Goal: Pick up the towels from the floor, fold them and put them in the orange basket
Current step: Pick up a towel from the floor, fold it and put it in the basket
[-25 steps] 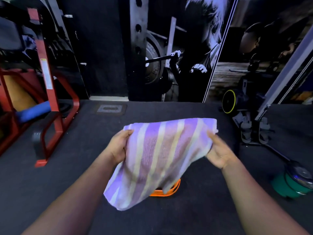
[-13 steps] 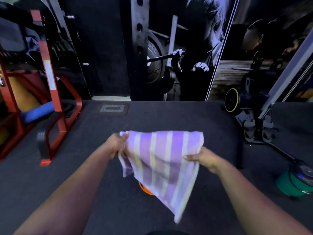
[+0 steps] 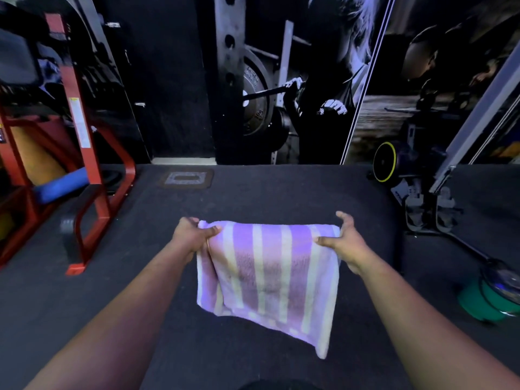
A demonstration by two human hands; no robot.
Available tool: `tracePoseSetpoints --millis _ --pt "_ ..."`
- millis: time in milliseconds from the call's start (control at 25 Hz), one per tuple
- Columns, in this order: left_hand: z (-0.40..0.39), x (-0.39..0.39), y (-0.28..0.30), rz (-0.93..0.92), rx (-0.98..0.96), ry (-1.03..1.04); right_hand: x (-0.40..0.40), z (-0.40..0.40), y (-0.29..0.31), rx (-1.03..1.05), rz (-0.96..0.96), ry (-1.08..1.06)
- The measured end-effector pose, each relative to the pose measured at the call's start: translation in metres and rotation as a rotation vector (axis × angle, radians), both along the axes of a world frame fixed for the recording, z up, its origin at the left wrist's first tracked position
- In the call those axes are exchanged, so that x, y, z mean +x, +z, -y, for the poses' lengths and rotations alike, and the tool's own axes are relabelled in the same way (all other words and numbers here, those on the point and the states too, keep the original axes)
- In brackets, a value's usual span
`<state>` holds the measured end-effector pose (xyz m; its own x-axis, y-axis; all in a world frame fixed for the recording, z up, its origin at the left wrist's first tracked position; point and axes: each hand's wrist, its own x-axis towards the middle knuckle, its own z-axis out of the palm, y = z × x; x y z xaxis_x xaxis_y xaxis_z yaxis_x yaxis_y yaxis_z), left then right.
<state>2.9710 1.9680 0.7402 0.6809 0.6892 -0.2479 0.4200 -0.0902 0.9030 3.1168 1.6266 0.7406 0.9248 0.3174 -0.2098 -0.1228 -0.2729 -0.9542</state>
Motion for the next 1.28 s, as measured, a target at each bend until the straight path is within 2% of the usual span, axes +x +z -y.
tracePoseSetpoints --millis 120,200,280,320,440,520,600,640,720,800,880,920,960,1040,1080,1120,1200,1280 --pt "0.006 0.006 -0.001 0.185 0.022 -0.013 0.001 -0.003 -0.006 0.028 0.176 -0.016" --pt "0.005 0.009 0.001 0.289 -0.076 -0.188 0.004 0.003 -0.008 0.109 0.132 0.053" --pt "0.001 0.01 0.002 0.262 -0.084 -0.386 0.008 0.008 -0.007 0.041 0.114 0.168" --pt "0.002 0.01 0.006 0.201 0.05 -0.45 0.009 0.009 -0.005 -0.071 0.192 0.225" --pt "0.002 0.015 0.017 -0.069 0.677 -0.509 0.012 0.003 -0.007 -0.535 0.52 0.278" --pt "-0.004 0.015 0.021 -0.182 0.837 -0.477 0.013 0.003 -0.003 -0.656 0.641 0.205" --pt "-0.018 0.018 0.017 -0.109 0.853 -0.402 0.018 0.007 0.004 -0.625 0.709 0.122" --pt "-0.024 0.017 0.017 -0.011 0.77 -0.365 0.022 0.01 0.006 -0.564 0.714 0.089" --pt "-0.026 0.01 0.027 0.192 0.334 -0.315 0.03 0.015 0.016 -0.359 0.657 -0.004" --pt "-0.016 0.004 0.042 0.39 -0.051 -0.289 0.028 0.015 0.037 0.043 0.489 -0.077" --pt "0.002 0.005 0.059 0.542 -0.218 -0.195 0.018 0.011 0.056 0.569 0.304 -0.1" --pt "0.013 0.01 0.071 0.593 -0.277 -0.132 0.014 0.009 0.058 0.67 0.215 -0.076" --pt "0.02 0.016 0.084 0.629 -0.319 -0.066 0.011 0.009 0.053 0.624 0.149 0.006" --pt "0.024 0.025 0.1 0.67 -0.389 0.043 0.001 0.01 0.03 0.282 0.065 0.241" --pt "0.023 0.027 0.101 0.665 -0.414 0.083 -0.003 0.01 0.018 0.178 0.06 0.292" --pt "0.02 0.025 0.098 0.65 -0.426 0.113 -0.003 0.01 0.009 0.187 0.034 0.266" --pt "0.009 0.021 0.083 0.584 -0.387 0.145 -0.003 0.006 0.008 0.337 -0.047 0.13" --pt "-0.001 0.02 0.075 0.523 -0.343 0.098 -0.001 0.001 0.021 0.387 -0.107 0.026"
